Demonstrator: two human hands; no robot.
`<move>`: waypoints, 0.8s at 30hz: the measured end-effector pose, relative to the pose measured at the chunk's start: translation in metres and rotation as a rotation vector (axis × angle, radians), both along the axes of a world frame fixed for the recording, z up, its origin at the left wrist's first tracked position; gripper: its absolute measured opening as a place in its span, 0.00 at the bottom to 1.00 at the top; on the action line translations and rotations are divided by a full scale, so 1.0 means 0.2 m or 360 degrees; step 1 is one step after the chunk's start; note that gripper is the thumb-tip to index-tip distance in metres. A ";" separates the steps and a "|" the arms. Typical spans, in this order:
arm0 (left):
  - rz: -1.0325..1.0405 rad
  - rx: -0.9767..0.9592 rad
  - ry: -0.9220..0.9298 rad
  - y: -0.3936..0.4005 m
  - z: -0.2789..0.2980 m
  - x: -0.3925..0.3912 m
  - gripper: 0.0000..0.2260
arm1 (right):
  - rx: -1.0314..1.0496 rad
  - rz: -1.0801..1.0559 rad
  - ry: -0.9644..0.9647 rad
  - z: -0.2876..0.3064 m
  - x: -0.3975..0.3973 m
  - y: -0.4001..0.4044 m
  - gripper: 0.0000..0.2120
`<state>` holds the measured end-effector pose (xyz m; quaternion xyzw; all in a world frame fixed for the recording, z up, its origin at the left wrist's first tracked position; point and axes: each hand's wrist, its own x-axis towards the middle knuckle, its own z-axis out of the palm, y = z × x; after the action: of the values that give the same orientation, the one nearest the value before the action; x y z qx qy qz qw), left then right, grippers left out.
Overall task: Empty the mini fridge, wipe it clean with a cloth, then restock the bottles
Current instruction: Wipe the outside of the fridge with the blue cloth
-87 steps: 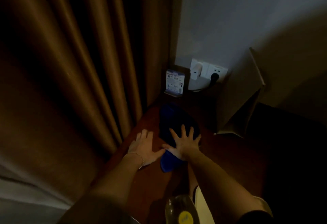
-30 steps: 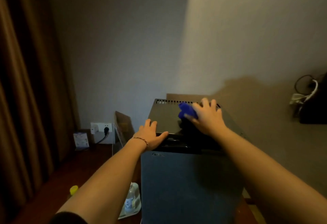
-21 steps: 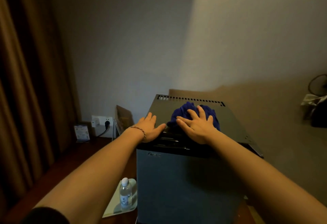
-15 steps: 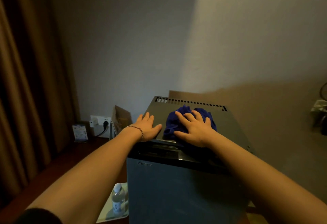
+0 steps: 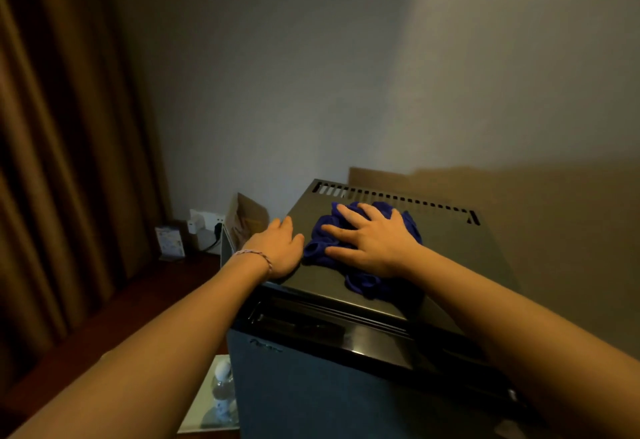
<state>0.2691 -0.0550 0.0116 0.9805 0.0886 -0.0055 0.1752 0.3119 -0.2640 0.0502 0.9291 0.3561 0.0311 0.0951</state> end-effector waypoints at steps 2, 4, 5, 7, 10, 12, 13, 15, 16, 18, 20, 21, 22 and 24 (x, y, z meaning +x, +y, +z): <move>0.0037 0.0014 -0.0003 -0.01 0.01 -0.02 0.28 | -0.0010 -0.0013 0.0005 0.01 0.07 0.04 0.29; 0.0067 0.0009 0.0011 -0.01 0.01 -0.06 0.28 | -0.0029 -0.0086 0.0041 0.02 0.15 0.08 0.29; 0.0090 0.0000 0.0028 -0.01 0.01 -0.07 0.29 | -0.0028 -0.0153 0.0063 0.03 0.20 0.11 0.29; 0.0127 -0.0025 0.0052 0.00 0.01 -0.11 0.29 | -0.0009 -0.0302 0.0068 0.03 0.27 0.15 0.30; 0.0135 -0.0093 0.0051 0.01 0.01 -0.19 0.29 | 0.0022 -0.0414 0.0045 0.02 0.30 0.20 0.33; 0.0123 -0.0132 0.0041 0.01 0.00 -0.23 0.28 | 0.0037 -0.0380 0.0053 0.02 0.28 0.20 0.33; 0.0123 -0.0145 0.0035 0.02 0.00 -0.24 0.28 | 0.0048 -0.0352 0.0075 0.01 0.25 0.19 0.32; 0.0120 -0.0175 0.0024 0.02 0.00 -0.25 0.28 | 0.0061 -0.0278 0.0131 0.01 0.17 0.18 0.31; 0.0114 -0.0201 0.0022 0.03 0.00 -0.25 0.28 | 0.0061 -0.0230 0.0150 0.01 0.11 0.16 0.30; 0.0097 -0.0252 0.0012 0.03 0.01 -0.25 0.27 | 0.0066 -0.0109 0.0162 0.00 -0.01 0.12 0.29; 0.0094 -0.0278 -0.0001 0.04 0.02 -0.25 0.26 | 0.0071 -0.0007 0.0158 -0.01 -0.13 0.06 0.32; 0.0092 -0.0290 0.0004 0.04 0.01 -0.25 0.26 | 0.0072 0.0016 0.0149 -0.02 -0.19 0.02 0.37; 0.0088 -0.0295 0.0006 0.04 0.01 -0.25 0.27 | 0.0080 0.0030 0.0130 -0.02 -0.25 -0.01 0.42; 0.0084 -0.0314 0.0001 0.04 0.01 -0.26 0.27 | 0.0086 0.0027 0.0107 -0.02 -0.34 -0.05 0.45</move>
<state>0.2174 -0.0465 0.0140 0.9558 0.1135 -0.0099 0.2711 0.2439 -0.2745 0.0465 0.9287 0.3660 0.0103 0.0578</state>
